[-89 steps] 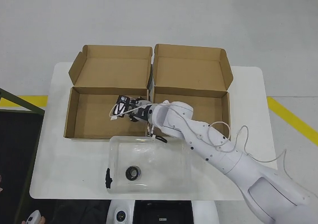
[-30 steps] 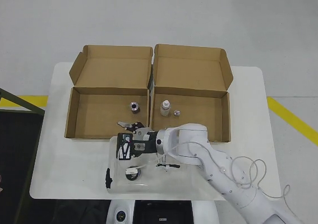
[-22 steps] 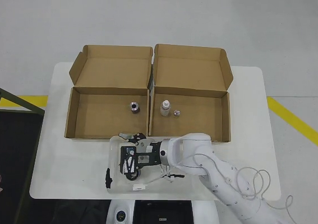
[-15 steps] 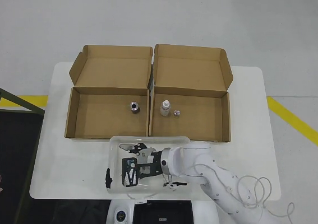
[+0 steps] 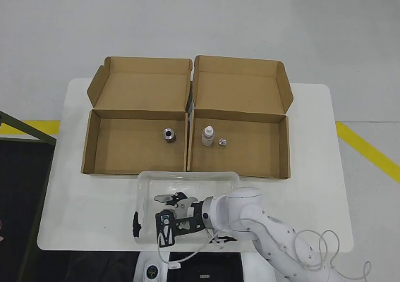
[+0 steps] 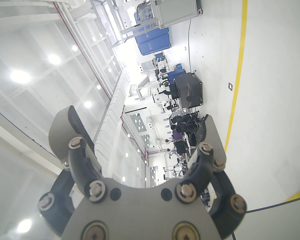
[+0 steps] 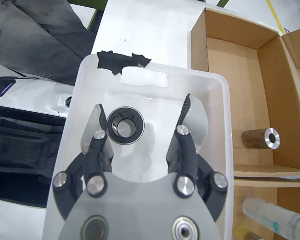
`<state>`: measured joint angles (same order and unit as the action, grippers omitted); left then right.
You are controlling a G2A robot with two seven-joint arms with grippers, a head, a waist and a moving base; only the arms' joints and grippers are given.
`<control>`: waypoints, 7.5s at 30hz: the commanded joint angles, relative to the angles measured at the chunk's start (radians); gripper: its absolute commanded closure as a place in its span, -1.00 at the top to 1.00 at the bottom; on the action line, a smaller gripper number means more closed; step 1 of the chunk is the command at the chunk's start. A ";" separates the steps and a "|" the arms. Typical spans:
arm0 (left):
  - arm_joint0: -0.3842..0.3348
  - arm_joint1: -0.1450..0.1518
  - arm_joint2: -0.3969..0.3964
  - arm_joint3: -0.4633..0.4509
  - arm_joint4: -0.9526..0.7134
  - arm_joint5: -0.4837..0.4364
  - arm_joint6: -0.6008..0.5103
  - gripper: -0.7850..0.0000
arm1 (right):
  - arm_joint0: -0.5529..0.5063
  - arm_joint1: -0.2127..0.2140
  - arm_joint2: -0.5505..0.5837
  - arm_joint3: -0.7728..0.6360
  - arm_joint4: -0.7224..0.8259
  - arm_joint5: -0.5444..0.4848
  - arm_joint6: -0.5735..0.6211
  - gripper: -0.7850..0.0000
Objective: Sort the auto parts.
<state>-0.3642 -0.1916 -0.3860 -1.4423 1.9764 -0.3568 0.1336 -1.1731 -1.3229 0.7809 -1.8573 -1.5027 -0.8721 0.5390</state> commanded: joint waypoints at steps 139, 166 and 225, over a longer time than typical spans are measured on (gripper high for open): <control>0.000 0.000 0.000 0.000 0.000 0.000 0.000 1.00 | 0.487 -0.097 -0.121 0.477 0.269 0.287 -0.051 -1.00; 0.000 0.000 0.000 0.000 0.000 0.000 0.000 1.00 | 0.526 -0.148 -0.171 0.648 0.237 0.261 -0.046 -0.11; 0.000 0.000 0.000 0.000 0.000 0.000 0.000 1.00 | -0.188 0.048 0.583 -0.204 0.122 0.149 -0.328 1.00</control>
<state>-0.3642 -0.1917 -0.3860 -1.4423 1.9764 -0.3568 0.1336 -1.3419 -1.2784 1.3443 -2.0557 -1.3665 -0.7270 0.2436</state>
